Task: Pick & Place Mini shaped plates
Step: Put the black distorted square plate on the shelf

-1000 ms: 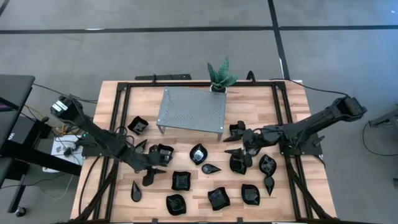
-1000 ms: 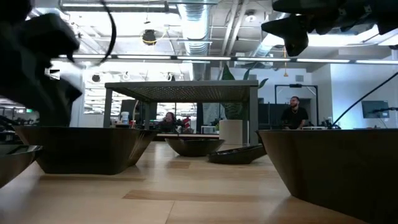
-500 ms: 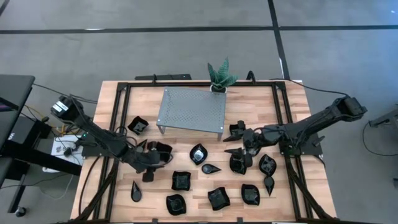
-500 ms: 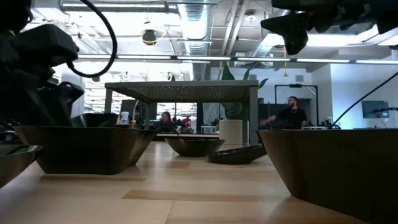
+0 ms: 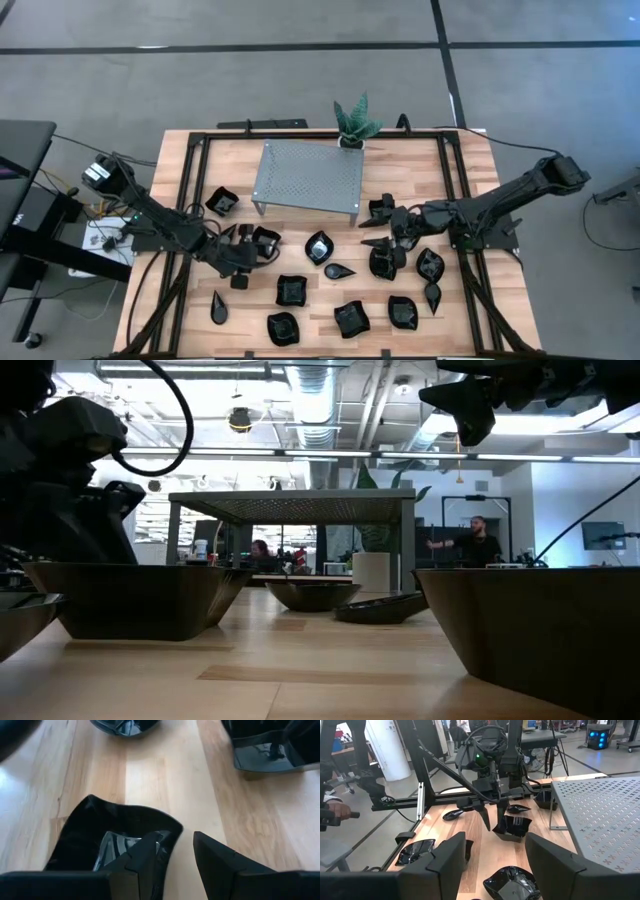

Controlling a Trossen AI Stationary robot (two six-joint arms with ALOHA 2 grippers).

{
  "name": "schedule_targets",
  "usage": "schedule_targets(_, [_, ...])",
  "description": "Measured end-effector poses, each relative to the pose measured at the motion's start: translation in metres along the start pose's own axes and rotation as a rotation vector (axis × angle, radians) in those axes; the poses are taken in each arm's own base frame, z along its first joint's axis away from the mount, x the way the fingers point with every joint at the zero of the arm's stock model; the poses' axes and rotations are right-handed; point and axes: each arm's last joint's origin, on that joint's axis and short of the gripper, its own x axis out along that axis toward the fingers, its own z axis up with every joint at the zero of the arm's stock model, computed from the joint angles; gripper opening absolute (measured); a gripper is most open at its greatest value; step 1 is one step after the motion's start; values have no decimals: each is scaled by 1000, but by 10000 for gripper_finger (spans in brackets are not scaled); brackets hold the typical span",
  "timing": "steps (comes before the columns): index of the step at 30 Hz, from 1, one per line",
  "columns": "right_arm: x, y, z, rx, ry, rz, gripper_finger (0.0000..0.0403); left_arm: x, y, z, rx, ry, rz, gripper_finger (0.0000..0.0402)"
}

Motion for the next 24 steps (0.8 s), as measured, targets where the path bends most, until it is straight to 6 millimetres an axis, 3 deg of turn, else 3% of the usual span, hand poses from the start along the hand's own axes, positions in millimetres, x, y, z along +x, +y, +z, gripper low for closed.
schedule_targets(11, [0, 0, 0, 0, 0, 0, 196, 2, 4, -11, -18, 45, -4, 130])
schedule_targets(17, [0, 0, 0, 0, 0, 0, 193, 2, 4, -13, -27, 47, -2, 80])
schedule_targets(21, [0, 0, 0, 0, 0, 0, 192, 1, 2, 4, -49, -4, -1, 15])
schedule_targets(24, [0, 0, 0, 0, 0, 1, 193, -2, -2, 29, -53, -68, -14, 8])
